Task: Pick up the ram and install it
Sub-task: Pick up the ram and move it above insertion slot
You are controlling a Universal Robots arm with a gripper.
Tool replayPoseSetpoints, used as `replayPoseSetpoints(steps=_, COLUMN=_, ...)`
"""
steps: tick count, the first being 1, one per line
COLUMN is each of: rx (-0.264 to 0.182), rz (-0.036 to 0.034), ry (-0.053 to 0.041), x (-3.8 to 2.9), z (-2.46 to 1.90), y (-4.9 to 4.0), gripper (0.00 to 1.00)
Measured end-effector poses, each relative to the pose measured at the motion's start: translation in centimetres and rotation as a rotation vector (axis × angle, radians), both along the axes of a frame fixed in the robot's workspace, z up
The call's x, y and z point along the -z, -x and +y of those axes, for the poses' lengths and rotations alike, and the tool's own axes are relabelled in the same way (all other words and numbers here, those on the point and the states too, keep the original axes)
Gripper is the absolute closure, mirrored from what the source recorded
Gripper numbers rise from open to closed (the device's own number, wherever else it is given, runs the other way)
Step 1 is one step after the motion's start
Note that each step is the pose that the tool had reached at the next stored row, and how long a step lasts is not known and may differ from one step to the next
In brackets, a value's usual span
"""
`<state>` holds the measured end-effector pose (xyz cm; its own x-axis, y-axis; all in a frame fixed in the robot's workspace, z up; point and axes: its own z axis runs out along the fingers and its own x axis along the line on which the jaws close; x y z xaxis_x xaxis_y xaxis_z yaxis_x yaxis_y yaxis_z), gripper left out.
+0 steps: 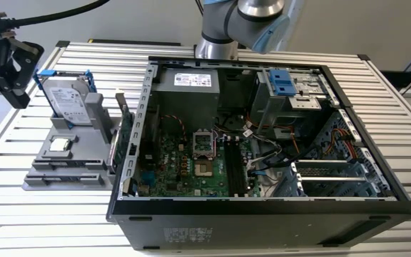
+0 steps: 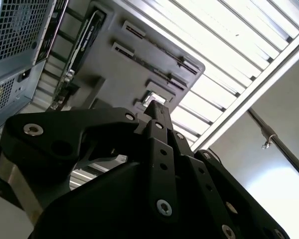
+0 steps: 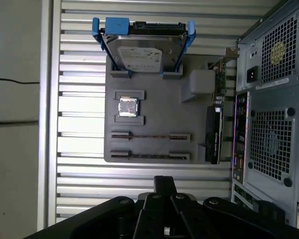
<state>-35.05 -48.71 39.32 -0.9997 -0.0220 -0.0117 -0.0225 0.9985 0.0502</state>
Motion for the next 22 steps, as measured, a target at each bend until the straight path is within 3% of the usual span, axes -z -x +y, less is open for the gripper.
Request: replayPoseSetpoints(steps=22, rx=-0.183, rz=-0.0001, ry=0.0015, x=0.0, z=0.0, y=0.0, gripper=1.0)
